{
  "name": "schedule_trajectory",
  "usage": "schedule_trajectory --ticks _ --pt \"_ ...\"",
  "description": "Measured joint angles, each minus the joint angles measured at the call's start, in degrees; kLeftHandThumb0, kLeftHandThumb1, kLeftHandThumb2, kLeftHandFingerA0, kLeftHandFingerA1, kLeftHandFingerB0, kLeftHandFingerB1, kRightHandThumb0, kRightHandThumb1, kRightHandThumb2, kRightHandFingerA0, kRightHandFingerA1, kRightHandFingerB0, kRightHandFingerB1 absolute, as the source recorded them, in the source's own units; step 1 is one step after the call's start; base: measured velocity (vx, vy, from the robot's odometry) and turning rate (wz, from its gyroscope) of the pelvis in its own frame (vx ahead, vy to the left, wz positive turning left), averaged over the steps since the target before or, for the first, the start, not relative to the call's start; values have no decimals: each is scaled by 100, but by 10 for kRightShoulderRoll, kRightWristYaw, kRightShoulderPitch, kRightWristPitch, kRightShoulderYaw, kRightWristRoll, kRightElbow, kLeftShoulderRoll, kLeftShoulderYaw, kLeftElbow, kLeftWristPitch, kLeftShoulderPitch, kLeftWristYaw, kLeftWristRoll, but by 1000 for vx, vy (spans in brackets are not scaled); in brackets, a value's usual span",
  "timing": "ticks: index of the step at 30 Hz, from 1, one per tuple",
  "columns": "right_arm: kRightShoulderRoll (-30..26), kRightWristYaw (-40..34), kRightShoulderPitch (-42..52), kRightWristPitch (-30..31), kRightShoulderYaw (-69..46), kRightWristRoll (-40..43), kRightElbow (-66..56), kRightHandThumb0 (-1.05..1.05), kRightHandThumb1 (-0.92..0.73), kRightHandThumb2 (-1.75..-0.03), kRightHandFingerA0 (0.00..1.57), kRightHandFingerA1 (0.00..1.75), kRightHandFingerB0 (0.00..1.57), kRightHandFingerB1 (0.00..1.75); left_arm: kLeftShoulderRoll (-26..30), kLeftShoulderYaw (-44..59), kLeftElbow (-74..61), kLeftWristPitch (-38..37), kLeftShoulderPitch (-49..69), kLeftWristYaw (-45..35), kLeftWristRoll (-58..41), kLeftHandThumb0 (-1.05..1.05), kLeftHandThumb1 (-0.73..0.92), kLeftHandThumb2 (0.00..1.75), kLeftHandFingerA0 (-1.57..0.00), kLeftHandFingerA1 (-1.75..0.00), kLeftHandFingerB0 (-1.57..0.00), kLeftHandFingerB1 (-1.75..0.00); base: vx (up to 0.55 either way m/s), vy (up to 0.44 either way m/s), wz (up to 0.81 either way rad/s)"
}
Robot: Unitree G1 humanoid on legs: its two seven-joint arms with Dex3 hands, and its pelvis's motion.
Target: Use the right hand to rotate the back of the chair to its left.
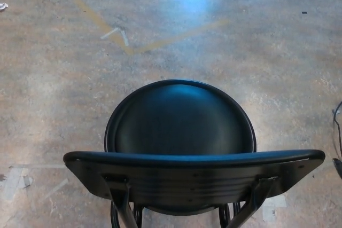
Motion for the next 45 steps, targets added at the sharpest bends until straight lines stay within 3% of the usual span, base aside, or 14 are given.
schedule_trajectory --ticks 21,22,25,28,29,30,31,34,35,38,39,41,44,45 --pt "-28 14 30 -61 88 -47 -74 -105 -76 -48 0 7 0 1 1 -2 0 0 -1 0 0 -49 68 102 -37 -56 -37 -54 0 0 0" --pt "-28 14 31 -61 89 -48 -75 -105 -74 -54 0 10 0 20 1 -1 0 0 -1 0 0 -46 84 65 -46 -43 -45 -40 0 0 0" --pt "-29 16 42 -63 100 -54 -102 -105 -70 -54 0 6 0 15 1 -3 0 0 0 0 0 -47 69 104 -36 -56 -36 -54 0 0 0" --pt "-31 19 53 -62 112 -64 -142 -105 -70 -54 0 6 0 15 1 -8 0 0 0 0 0 -47 69 104 -36 -56 -36 -54 0 0 0" --pt "-32 20 55 -61 115 -66 -153 -105 -52 -104 0 54 0 55 1 -9 0 0 0 0 0 -46 80 64 -49 -44 -48 -41 0 0 0" --pt "-33 21 58 -59 119 -70 -165 -105 -52 -104 0 54 0 55 1 -9 0 0 0 0 0 -46 80 64 -49 -44 -48 -41 0 0 0" --pt "-35 20 60 -59 122 -73 -174 -105 -73 -55 0 0 0 6 1 -9 0 0 0 0 0 -45 67 103 -37 -58 -35 -55 0 0 0" --pt "-39 16 69 -55 138 -95 -219 -105 -73 -55 0 0 0 6 0 -4 0 0 -1 2 -1 -45 67 103 -37 -58 -35 -55 0 0 0" --pt "-41 14 71 -53 140 -100 -226 -105 -52 -105 0 49 0 52 0 -4 0 0 -1 2 -2 -47 69 104 -37 -57 -36 -54 0 0 0" --pt "-43 5 79 -45 153 -120 -259 -105 -52 -105 0 49 0 52 1 -3 0 0 -2 2 -2 -47 69 104 -37 -57 -36 -54 0 0 0" --pt "-43 3 81 -44 155 -125 -266 -105 -58 -108 0 43 0 43 1 -3 0 0 -2 2 -2 -46 83 65 -45 -42 -45 -40 0 0 0" --pt "-42 -2 85 -38 162 -137 -281 -105 -58 -108 0 44 0 44 1 -3 0 0 -3 2 -2 -46 67 103 -37 -57 -35 -54 0 0 0" --pt "-40 -6 88 -30 173 -152 -296 -105 -58 -108 0 44 0 44 1 -2 0 0 -3 3 -2 -46 67 103 -37 -57 -35 -54 0 0 0" --pt "-38 -8 89 -27 176 -158 -301 -105 -71 -69 0 0 0 0 1 -2 0 0 -4 3 -2 -47 83 65 -47 -44 -45 -40 0 0 0"
